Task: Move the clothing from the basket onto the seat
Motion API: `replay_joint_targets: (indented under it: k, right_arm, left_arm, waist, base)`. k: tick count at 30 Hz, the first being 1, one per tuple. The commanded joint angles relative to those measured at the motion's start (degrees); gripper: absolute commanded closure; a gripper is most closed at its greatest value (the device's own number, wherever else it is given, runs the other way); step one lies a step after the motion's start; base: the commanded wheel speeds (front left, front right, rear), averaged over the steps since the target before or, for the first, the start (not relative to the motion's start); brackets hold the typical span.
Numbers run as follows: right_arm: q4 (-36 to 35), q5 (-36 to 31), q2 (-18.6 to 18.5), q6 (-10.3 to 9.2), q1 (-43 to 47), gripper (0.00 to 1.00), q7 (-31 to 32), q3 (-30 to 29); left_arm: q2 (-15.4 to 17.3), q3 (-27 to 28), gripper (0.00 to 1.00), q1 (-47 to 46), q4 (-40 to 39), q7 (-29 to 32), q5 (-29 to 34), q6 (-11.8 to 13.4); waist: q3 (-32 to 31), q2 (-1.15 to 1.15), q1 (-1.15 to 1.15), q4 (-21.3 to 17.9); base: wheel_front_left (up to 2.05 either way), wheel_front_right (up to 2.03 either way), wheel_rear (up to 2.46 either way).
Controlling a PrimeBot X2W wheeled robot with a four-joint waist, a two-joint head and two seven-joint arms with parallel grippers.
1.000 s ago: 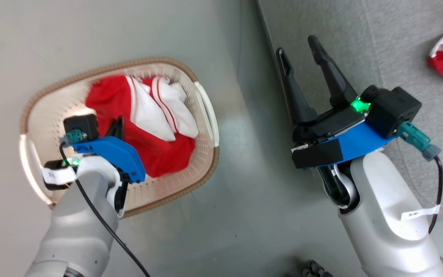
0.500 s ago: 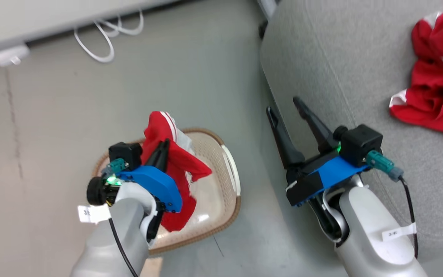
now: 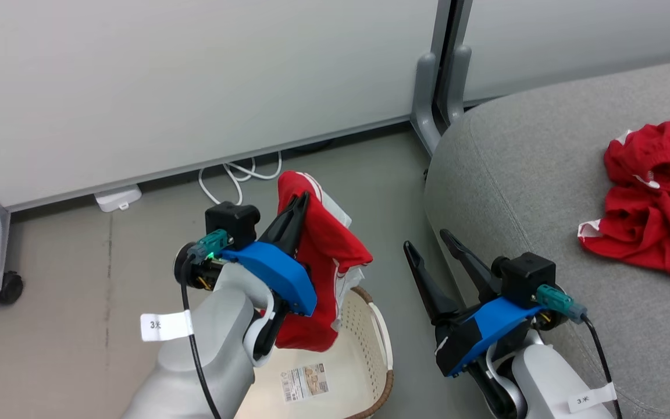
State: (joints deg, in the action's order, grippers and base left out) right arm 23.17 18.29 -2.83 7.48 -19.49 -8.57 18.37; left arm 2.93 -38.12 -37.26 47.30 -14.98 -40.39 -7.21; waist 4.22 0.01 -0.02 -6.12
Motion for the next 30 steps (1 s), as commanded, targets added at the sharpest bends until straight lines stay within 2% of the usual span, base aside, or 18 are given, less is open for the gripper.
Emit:
replay_joint_targets:
  k: [1,14,30]
  right_arm:
    - [0.1,0.4,-0.1,0.03,1.2,0.0,0.1,0.1]
    - [-1.3,-0.3,-0.1,0.03,4.8,0.0,1.8,-0.2]
    - [-1.0,1.0,-0.1,0.03,4.4,0.0,2.4,2.2]
  left_arm:
    - [0.0,-0.3,1.0,-1.2,-0.4,-0.3,-0.1,-0.4]
    - [0.0,-4.7,1.0,-7.6,-3.2,2.5,-4.7,-0.4]
    - [0.0,-7.8,1.0,-8.6,-1.9,2.0,-7.3,-0.2]
  waist:
    - [-2.3,-0.01,0.02,1.0]
    - [-5.3,-0.01,0.02,3.0]
    - [-4.8,-0.01,0.02,2.9]
  base:
    - [0.0,0.0,0.0]
    - [0.0,0.0,0.0]
    - [0.0,0.0,0.0]
